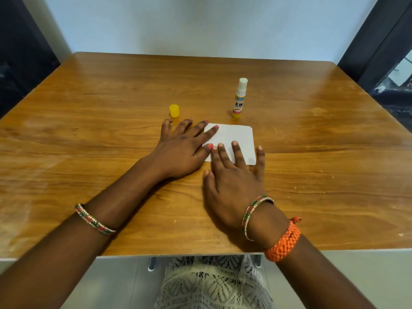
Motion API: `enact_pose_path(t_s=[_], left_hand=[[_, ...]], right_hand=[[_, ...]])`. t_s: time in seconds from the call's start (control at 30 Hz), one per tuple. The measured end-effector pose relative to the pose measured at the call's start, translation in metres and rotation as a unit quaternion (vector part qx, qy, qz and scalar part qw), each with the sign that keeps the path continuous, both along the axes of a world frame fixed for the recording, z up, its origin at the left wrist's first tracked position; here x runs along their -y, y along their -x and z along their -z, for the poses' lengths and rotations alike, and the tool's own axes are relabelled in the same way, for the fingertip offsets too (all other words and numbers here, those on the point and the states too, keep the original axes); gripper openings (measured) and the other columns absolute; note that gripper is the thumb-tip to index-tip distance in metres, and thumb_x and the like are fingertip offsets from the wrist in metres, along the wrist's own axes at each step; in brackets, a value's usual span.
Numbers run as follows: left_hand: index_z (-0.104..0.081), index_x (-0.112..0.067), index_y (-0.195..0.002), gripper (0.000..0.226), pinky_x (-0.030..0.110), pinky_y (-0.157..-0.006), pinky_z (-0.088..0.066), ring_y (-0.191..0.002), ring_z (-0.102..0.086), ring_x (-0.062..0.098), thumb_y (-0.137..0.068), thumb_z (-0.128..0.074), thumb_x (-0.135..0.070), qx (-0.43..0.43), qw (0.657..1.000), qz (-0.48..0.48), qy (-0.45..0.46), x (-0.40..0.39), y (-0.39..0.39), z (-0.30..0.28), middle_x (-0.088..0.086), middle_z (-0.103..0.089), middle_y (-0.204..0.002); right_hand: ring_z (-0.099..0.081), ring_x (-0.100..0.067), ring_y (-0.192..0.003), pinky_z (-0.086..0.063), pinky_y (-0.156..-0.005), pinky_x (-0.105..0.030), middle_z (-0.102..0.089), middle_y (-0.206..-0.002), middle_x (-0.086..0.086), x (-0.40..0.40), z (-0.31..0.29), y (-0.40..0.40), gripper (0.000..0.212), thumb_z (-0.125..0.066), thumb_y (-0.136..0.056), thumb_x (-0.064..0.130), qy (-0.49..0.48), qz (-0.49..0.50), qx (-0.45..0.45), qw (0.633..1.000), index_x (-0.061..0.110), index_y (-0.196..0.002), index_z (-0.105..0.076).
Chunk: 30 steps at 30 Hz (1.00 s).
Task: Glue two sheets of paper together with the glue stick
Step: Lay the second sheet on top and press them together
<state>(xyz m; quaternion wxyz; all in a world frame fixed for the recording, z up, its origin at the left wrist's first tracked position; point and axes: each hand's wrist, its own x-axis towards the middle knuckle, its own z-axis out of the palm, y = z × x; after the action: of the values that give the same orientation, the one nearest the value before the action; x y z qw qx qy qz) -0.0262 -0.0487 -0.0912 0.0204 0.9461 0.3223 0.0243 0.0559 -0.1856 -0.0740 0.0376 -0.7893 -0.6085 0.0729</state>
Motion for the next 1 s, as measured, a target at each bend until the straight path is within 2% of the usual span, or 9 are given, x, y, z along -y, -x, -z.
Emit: enact_pose_path(t_s=[0.13,0.23,0.37,0.47,0.6,0.73,0.87,1.0], left_hand=[[-0.004,-0.042,-0.145,0.054,0.056,-0.11,0.004,-0.144,-0.005,0.022,-0.093,-0.009,-0.053,-0.01,1.0,0.001,0.006,-0.001,0.0,-0.001,-0.009,-0.004,-0.158],[-0.002,-0.04,-0.146,0.053,0.057,-0.11,0.007,-0.144,-0.002,0.022,-0.095,-0.011,-0.051,-0.017,1.0,0.006,0.005,-0.001,0.0,-0.003,-0.008,-0.002,-0.158],[0.002,-0.035,-0.147,0.056,0.055,-0.111,0.01,-0.145,0.004,0.019,-0.095,-0.009,-0.053,-0.023,1.0,0.013,0.012,-0.002,0.0,-0.004,-0.008,0.001,-0.158],[0.002,-0.033,-0.147,0.057,0.054,-0.111,0.008,-0.144,0.013,0.017,-0.095,-0.011,-0.051,-0.02,0.999,0.023,0.016,-0.001,0.0,-0.004,-0.008,0.002,-0.158],[0.0,-0.026,-0.148,0.064,0.05,-0.111,0.006,-0.141,0.023,0.014,-0.09,-0.006,-0.053,0.005,0.999,0.033,0.022,-0.002,0.001,-0.002,-0.008,0.001,-0.158],[0.001,-0.026,-0.148,0.059,0.049,-0.111,0.001,-0.143,0.016,0.013,-0.096,-0.013,-0.049,-0.004,0.999,0.026,0.034,-0.001,0.0,-0.002,-0.008,0.002,-0.158],[-0.001,-0.03,-0.148,0.06,0.049,-0.11,-0.003,-0.145,0.002,0.017,-0.094,-0.014,-0.053,-0.004,1.0,0.001,0.022,0.0,-0.001,-0.003,-0.011,-0.003,-0.158],[-0.001,-0.032,-0.147,0.064,0.05,-0.111,-0.007,-0.145,-0.003,0.018,-0.091,-0.013,-0.06,-0.007,1.0,-0.009,0.016,0.0,-0.001,-0.001,-0.01,-0.003,-0.158]], right_hand=[[0.02,-0.018,-0.142,0.028,-0.106,-0.053,0.006,-0.156,0.013,0.018,0.001,-0.016,0.061,0.001,-0.089,0.049,-0.012,0.01,-0.002,1.0,0.029,-0.146,0.005],[0.02,-0.018,-0.142,0.028,-0.105,-0.051,0.006,-0.156,0.014,0.03,-0.003,-0.035,0.067,0.007,-0.082,0.052,0.015,0.057,0.007,0.998,0.031,-0.146,0.006],[0.018,-0.021,-0.143,0.028,-0.103,-0.053,0.001,-0.157,0.008,0.019,-0.008,-0.045,0.059,-0.001,-0.093,0.046,0.043,0.098,0.027,0.994,0.024,-0.148,0.0],[0.015,-0.021,-0.144,0.024,-0.104,-0.056,0.0,-0.158,0.007,-0.013,-0.008,-0.043,0.055,-0.01,-0.095,0.037,0.046,0.048,-0.005,0.998,0.023,-0.148,-0.004],[0.01,-0.016,-0.145,0.014,-0.111,-0.055,0.005,-0.158,0.009,-0.044,-0.002,-0.046,0.054,-0.012,-0.096,0.037,0.035,-0.035,-0.037,0.998,0.026,-0.147,0.002],[0.008,-0.016,-0.145,0.003,-0.116,-0.047,0.005,-0.158,0.008,-0.042,0.007,-0.058,0.054,-0.014,-0.096,0.04,0.017,-0.018,-0.025,0.999,0.031,-0.147,0.003],[0.008,-0.02,-0.145,0.003,-0.115,-0.049,0.007,-0.158,0.008,-0.043,0.005,-0.072,0.055,-0.013,-0.096,0.041,0.038,0.063,-0.023,0.997,0.028,-0.147,0.003],[0.009,-0.021,-0.145,0.004,-0.115,-0.05,0.008,-0.158,0.007,-0.045,0.005,-0.071,0.055,-0.012,-0.096,0.04,0.043,0.072,-0.022,0.996,0.027,-0.147,0.004]])
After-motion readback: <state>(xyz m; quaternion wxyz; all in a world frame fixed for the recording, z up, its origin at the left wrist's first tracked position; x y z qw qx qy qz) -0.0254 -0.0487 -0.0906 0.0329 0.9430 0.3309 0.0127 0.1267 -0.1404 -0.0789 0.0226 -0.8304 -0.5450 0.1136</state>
